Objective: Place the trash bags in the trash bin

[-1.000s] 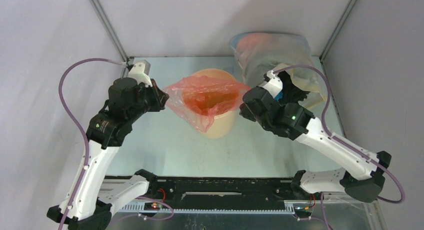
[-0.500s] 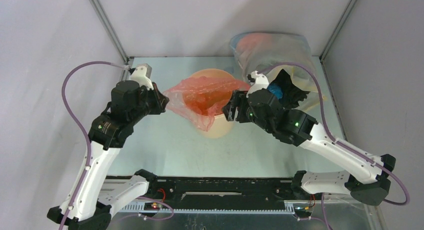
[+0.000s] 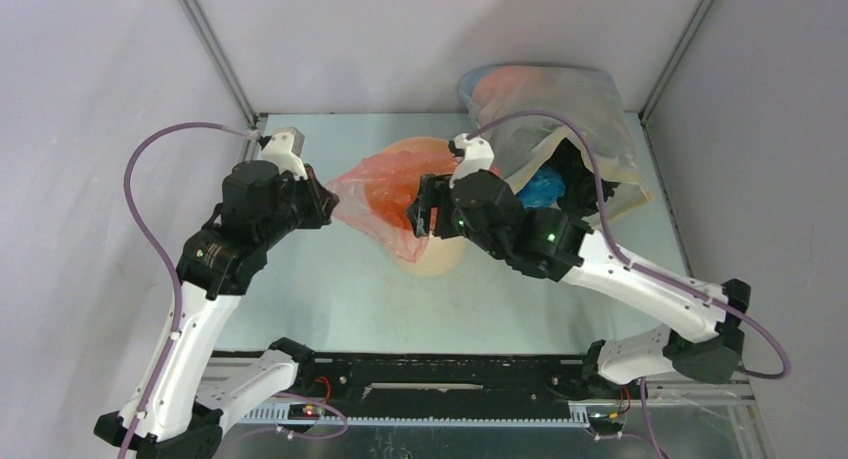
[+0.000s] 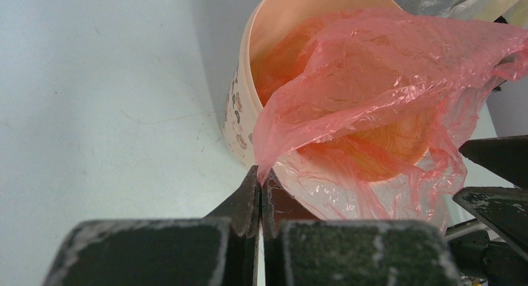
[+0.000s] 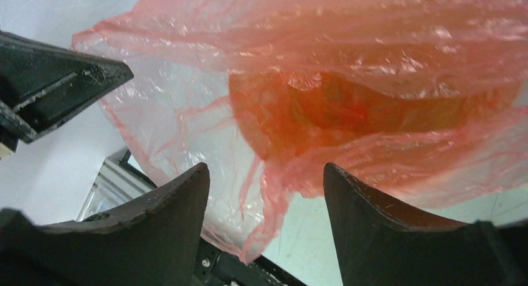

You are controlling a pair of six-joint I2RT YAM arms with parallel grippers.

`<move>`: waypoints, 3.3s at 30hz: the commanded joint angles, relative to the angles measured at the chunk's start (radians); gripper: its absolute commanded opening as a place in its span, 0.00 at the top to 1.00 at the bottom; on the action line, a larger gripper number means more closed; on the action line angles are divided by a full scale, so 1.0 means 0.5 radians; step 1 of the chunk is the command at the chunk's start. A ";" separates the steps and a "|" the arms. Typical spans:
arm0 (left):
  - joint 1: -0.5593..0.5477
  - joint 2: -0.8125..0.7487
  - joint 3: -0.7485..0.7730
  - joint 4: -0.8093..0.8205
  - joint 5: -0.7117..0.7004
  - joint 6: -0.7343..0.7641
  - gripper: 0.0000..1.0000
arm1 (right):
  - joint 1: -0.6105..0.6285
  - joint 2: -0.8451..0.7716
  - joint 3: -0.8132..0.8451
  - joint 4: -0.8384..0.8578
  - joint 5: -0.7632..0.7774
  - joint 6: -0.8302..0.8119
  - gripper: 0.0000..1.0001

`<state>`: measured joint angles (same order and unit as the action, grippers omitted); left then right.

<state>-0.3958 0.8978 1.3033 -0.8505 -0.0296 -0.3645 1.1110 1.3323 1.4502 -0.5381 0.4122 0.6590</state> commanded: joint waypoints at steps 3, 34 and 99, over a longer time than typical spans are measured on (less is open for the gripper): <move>0.012 -0.018 0.043 -0.001 0.003 0.065 1.00 | 0.048 0.149 0.199 -0.123 0.214 -0.001 0.37; 0.057 0.237 -0.288 0.191 -0.348 0.079 1.00 | 0.104 -0.342 -0.797 -0.129 0.535 0.379 1.00; 0.084 0.107 -0.770 0.959 -0.289 -0.274 1.00 | -0.740 -0.606 -0.472 0.327 -0.499 -0.883 0.53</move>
<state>-0.3595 0.9764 0.9134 -0.3798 -0.1780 -0.4973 0.7147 1.0653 1.1717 -0.4011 0.1318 0.2596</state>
